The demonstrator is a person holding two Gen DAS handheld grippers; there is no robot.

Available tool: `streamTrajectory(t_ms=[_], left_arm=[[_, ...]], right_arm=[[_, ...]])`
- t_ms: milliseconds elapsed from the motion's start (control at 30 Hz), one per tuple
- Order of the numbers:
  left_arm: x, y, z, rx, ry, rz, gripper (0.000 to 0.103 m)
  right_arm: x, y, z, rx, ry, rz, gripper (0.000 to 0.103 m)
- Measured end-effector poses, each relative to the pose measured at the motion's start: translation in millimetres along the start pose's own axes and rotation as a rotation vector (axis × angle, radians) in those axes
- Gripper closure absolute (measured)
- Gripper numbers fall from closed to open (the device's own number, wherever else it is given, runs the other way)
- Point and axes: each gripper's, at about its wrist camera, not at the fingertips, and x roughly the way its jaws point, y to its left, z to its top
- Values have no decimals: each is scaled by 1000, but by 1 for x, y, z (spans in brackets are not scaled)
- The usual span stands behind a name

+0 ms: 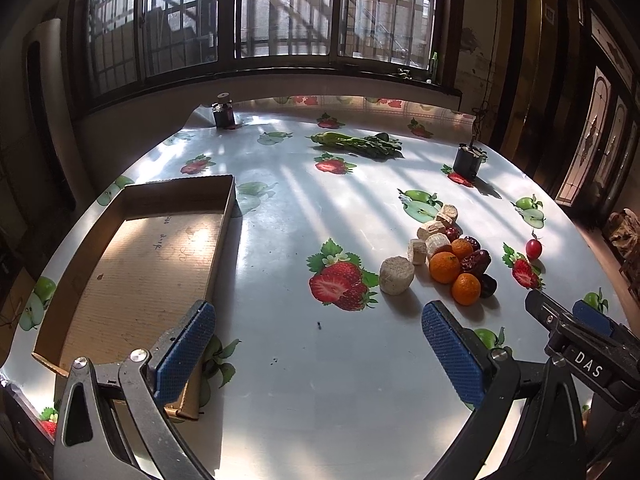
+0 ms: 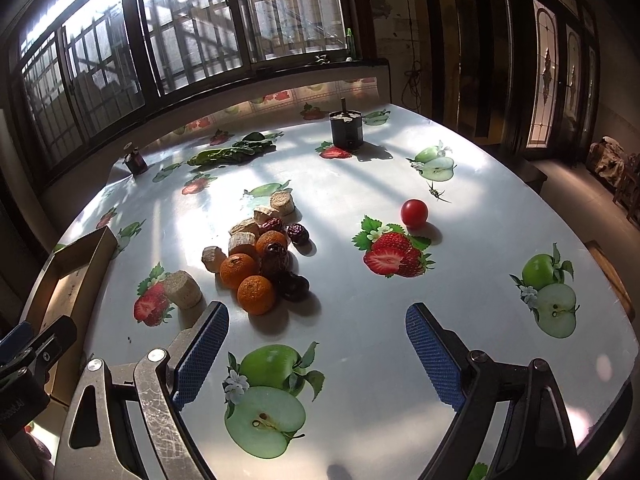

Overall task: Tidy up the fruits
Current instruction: 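Move both open tools toward the food cluster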

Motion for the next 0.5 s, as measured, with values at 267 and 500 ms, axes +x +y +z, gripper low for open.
streamTrajectory(t_ms=[267,500], left_arm=[[1,-1,-2,-1,1,-1,0],[1,-1,-2,-8,-6,0,0]], right_arm=[[0,2,-2,-6,3,4,10],[0,3,-2,-9,5,5,10]])
